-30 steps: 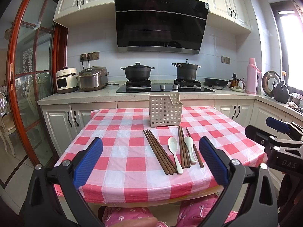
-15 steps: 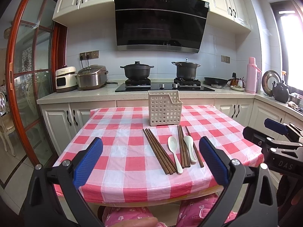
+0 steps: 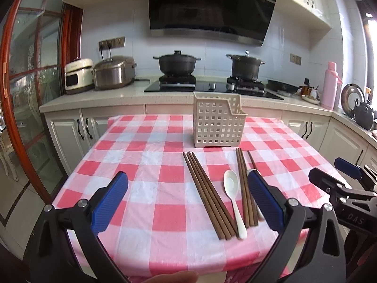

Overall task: Organize utensils
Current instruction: 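Lower the right tool and close it on a wooden chopstick while the left tool grasps another chopstick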

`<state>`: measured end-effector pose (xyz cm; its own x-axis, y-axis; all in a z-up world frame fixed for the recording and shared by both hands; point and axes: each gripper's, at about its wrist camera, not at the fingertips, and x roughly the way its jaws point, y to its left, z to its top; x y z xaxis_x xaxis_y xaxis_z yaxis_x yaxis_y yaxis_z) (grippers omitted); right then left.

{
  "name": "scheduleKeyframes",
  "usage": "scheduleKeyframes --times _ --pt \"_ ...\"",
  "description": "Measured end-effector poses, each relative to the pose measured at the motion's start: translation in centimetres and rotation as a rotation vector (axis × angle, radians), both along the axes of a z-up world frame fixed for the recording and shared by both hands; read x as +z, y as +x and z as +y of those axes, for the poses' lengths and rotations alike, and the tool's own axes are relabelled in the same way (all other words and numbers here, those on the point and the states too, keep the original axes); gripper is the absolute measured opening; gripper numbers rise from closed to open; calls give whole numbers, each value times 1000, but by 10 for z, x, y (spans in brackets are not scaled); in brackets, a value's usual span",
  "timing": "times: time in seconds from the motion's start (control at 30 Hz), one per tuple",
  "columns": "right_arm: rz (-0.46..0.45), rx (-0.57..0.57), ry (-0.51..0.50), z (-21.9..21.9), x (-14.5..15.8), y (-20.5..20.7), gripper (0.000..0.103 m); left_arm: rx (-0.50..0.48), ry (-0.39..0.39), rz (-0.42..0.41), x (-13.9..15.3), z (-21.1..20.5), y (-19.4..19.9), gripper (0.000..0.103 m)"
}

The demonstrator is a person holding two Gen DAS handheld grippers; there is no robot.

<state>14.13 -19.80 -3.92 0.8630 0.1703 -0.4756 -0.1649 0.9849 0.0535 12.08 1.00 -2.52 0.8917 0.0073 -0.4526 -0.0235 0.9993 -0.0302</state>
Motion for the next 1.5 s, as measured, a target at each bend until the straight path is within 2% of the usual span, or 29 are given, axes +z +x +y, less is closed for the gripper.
scheduleKeyframes --times 0.5,0.77,0.9,1.03,1.13,1.33,1.5 --pt "192 -70 -11 -8 -37 90 85 -6 -40 239 -51 21 104 98" --pt "265 -101 -23 -12 -52 128 84 -24 -40 320 -69 28 140 98" --pt "303 -84 -28 -7 -59 146 76 -17 -33 363 -79 32 155 98" --pt "362 -76 -33 -4 -67 165 58 -14 -52 410 -90 36 167 98" --pt "395 -63 -31 -1 -73 180 50 -7 -57 438 -97 39 174 98" --pt "439 -60 -58 7 -82 203 38 -3 -74 487 -110 45 185 98" --pt "456 -55 -99 13 -88 212 36 -6 -61 510 -116 44 189 98"
